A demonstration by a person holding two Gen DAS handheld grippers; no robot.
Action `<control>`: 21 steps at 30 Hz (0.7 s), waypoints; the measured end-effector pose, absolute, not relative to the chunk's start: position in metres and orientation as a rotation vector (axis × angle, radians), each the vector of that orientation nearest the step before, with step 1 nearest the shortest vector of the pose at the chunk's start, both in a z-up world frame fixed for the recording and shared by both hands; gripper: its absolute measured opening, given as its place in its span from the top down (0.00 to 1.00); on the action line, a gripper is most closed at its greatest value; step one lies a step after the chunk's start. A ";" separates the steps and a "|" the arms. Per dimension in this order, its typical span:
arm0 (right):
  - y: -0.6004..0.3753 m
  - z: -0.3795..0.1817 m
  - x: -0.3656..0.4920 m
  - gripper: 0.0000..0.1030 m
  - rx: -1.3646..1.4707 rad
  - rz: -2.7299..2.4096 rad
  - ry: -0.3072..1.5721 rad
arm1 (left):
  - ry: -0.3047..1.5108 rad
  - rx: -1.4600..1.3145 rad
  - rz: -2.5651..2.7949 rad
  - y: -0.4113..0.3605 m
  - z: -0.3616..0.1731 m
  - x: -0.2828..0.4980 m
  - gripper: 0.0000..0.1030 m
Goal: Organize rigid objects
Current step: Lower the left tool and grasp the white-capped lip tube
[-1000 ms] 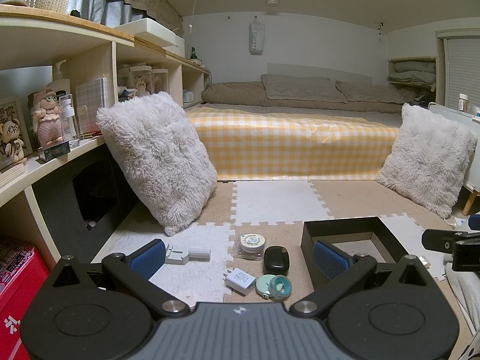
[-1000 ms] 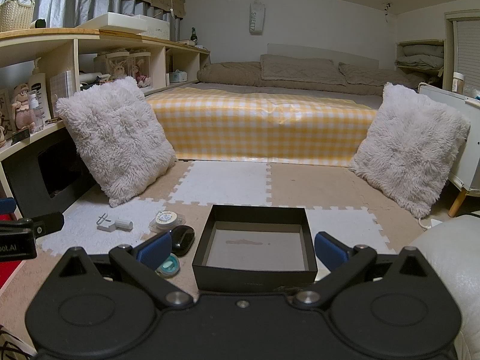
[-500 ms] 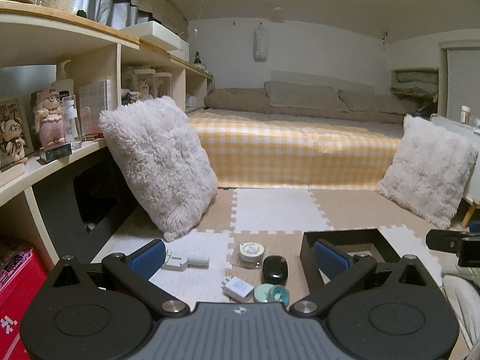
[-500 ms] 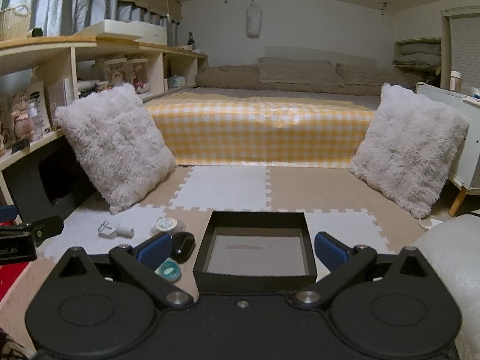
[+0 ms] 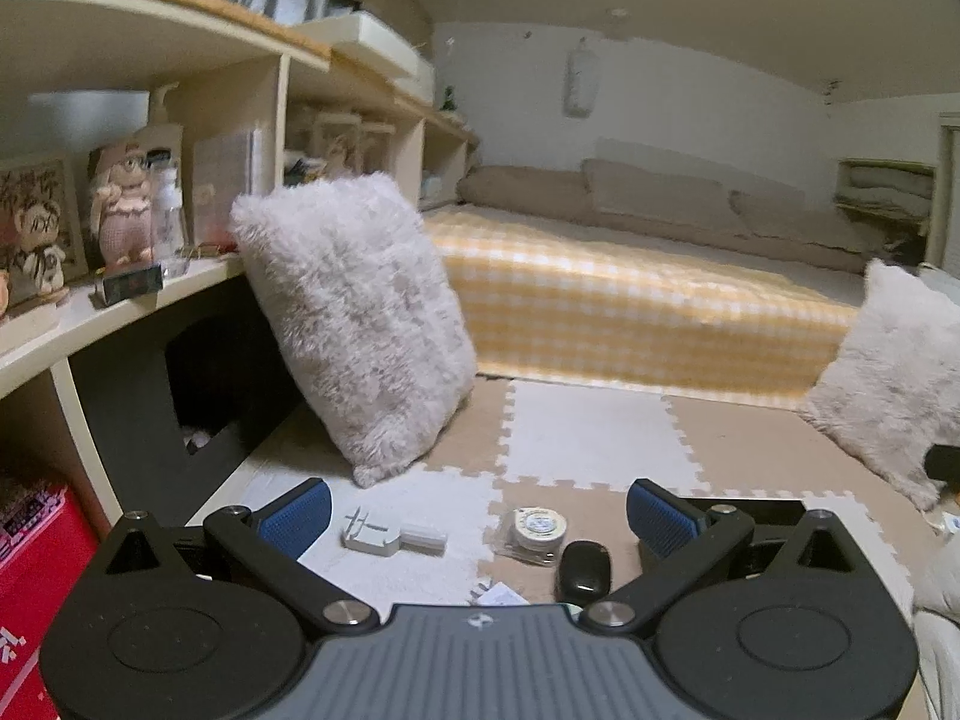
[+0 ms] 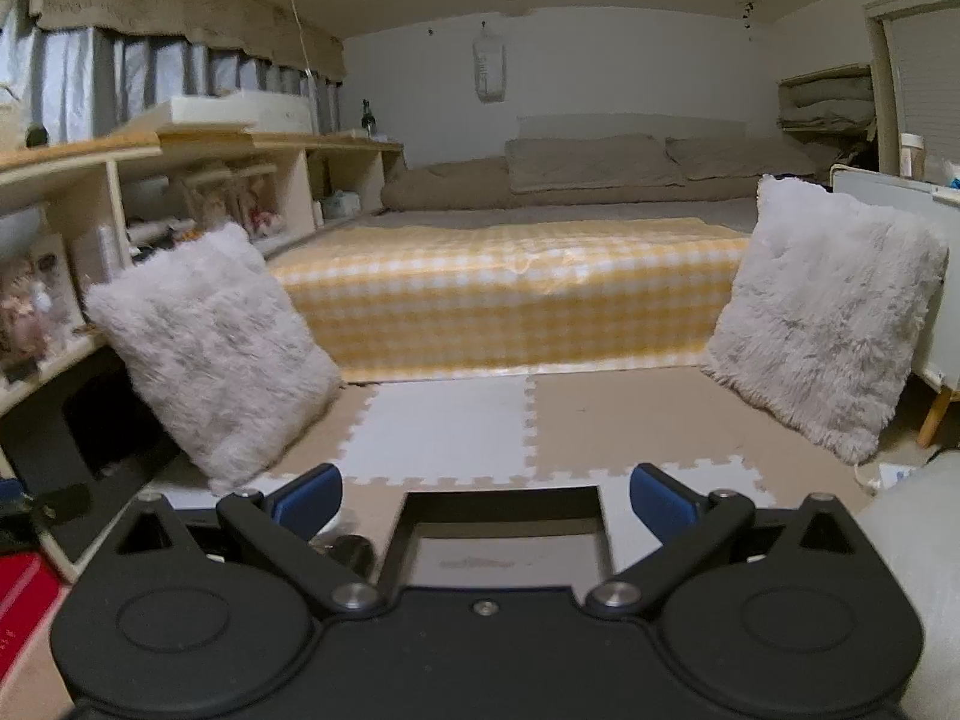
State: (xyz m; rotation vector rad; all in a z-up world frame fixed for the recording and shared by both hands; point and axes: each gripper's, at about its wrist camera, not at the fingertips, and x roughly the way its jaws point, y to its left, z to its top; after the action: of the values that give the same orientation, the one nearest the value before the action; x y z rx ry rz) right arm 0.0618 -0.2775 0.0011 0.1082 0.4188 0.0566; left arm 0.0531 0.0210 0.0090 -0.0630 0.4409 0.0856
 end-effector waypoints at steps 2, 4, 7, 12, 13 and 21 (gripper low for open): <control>-0.283 -0.004 0.076 0.00 0.098 0.033 0.434 | 0.463 -0.064 0.097 0.024 0.005 0.063 0.00; -0.292 -0.012 0.087 0.00 0.100 0.028 0.410 | 0.480 -0.056 0.103 0.026 0.000 0.071 0.00; -0.305 -0.024 0.109 0.00 0.100 0.042 0.447 | 0.523 -0.068 0.125 0.029 -0.009 0.083 0.00; -0.320 -0.050 0.141 0.00 0.062 -0.058 0.511 | 0.615 -0.121 0.158 0.040 -0.029 0.104 0.00; -0.323 -0.055 0.149 0.00 0.054 -0.078 0.541 | 0.631 -0.131 0.158 0.042 -0.032 0.107 0.00; -0.350 -0.096 0.192 0.07 0.145 -0.055 0.772 | 0.768 -0.121 0.171 0.047 -0.064 0.133 0.00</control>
State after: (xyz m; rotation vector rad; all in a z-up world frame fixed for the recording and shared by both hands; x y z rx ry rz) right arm 0.1924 -0.3503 -0.0961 0.1453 0.7718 -0.0546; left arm 0.1328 0.0471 -0.0636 -0.1205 0.7679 0.1714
